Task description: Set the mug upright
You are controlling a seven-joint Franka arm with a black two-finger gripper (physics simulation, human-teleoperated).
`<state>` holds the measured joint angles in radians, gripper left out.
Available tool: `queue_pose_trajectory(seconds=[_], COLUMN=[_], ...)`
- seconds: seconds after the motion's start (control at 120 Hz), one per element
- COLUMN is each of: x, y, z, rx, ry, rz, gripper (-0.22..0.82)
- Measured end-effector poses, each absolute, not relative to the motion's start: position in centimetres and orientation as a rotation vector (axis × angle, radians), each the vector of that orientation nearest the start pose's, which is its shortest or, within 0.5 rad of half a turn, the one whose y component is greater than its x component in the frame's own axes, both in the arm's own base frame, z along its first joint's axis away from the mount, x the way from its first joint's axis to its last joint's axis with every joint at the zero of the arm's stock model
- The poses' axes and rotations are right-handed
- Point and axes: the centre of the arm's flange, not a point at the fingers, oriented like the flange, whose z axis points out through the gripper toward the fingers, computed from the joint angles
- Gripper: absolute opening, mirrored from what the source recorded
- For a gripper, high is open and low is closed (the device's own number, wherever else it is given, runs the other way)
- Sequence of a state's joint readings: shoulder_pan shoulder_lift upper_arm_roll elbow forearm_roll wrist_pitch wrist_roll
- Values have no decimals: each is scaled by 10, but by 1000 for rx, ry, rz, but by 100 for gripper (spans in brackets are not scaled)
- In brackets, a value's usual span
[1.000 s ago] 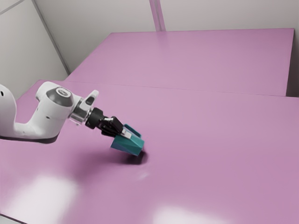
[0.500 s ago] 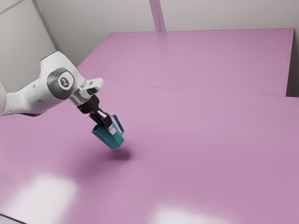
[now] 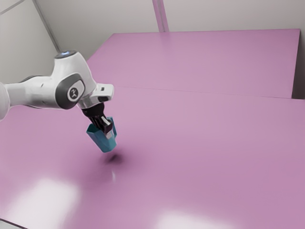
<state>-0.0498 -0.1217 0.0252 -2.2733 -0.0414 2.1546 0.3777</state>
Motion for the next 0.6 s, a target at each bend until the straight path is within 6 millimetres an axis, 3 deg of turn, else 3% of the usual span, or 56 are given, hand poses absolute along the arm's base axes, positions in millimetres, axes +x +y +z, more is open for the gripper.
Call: queue_pose_trajectory(seconds=[0.6], x=[496], y=[-24], z=[380], rx=[-3107], ry=[358], rz=[-153], gripper=[-17])
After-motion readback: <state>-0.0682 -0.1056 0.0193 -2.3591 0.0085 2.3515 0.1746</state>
